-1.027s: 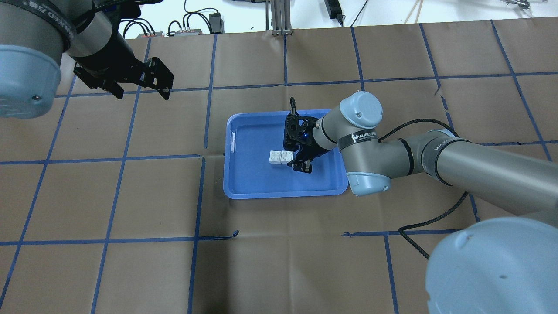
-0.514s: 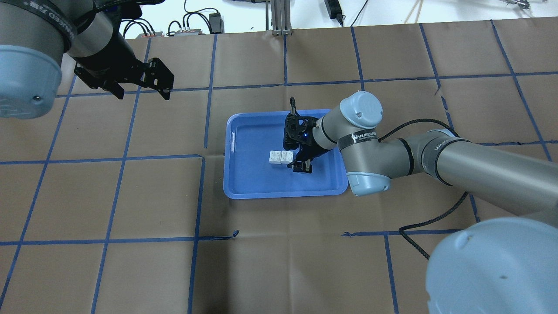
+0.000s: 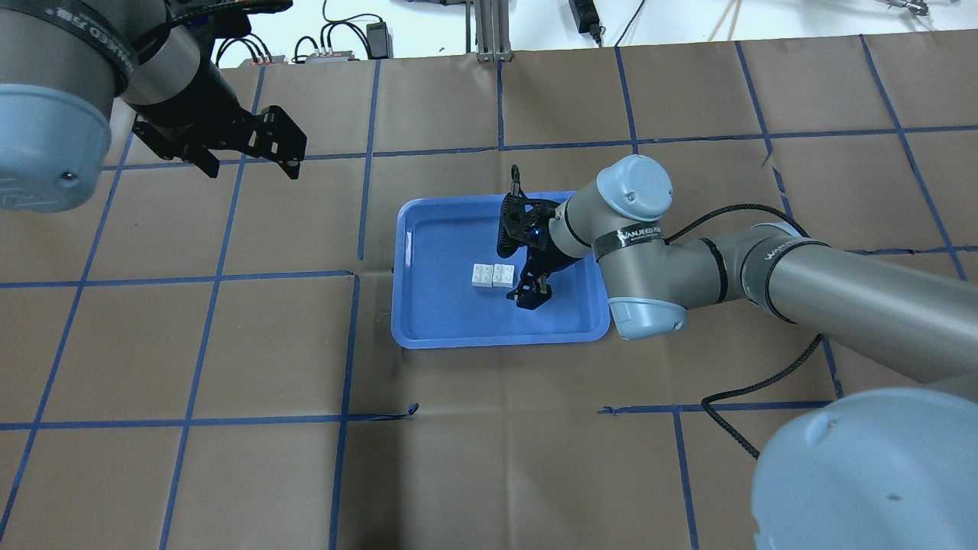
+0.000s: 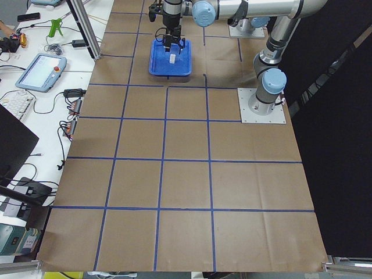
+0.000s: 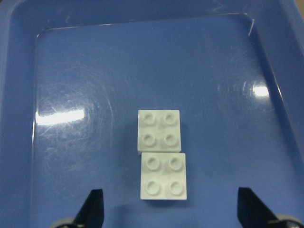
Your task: Assemble white blocks and place on blue tray
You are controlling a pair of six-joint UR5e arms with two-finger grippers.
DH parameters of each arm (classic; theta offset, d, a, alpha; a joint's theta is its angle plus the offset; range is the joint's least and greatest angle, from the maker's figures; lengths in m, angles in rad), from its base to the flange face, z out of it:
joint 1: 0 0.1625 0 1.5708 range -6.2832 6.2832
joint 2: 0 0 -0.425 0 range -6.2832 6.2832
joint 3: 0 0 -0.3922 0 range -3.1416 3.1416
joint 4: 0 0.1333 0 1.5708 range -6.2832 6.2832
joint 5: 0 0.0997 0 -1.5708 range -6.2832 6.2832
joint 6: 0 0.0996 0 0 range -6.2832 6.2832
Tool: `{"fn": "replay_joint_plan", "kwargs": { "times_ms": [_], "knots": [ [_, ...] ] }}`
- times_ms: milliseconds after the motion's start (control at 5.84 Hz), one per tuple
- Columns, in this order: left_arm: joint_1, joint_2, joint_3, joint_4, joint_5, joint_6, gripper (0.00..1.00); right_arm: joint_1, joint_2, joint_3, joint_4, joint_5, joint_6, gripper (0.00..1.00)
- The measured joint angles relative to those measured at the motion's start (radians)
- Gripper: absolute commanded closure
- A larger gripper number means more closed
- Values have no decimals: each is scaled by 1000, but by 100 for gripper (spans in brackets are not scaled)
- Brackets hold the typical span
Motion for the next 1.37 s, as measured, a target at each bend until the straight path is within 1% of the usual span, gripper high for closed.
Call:
{"fn": "replay_joint_plan", "kwargs": {
  "times_ms": [171, 514, 685, 1027, 1198, 1369],
  "knots": [
    [-1, 1, -2, 0, 0, 0, 1, -5, -30, -29, 92, -12, 15, 0],
    [-3, 2, -4, 0, 0, 0, 1, -19, -107, -144, 379, -99, 59, 0],
    [-3, 3, -4, 0, 0, 0, 1, -34, -139, -194, 477, -161, 124, 0],
    [-4, 2, -5, -1, 0, 1, 1, -57, -208, -247, 606, -272, 316, 0],
    [-5, 2, -5, -1, 0, 1, 1, -73, -236, -287, 692, -314, 407, 0],
    [-6, 2, -6, -2, 0, 1, 1, -102, -255, -345, 806, -335, 477, 0]
  ]
}}
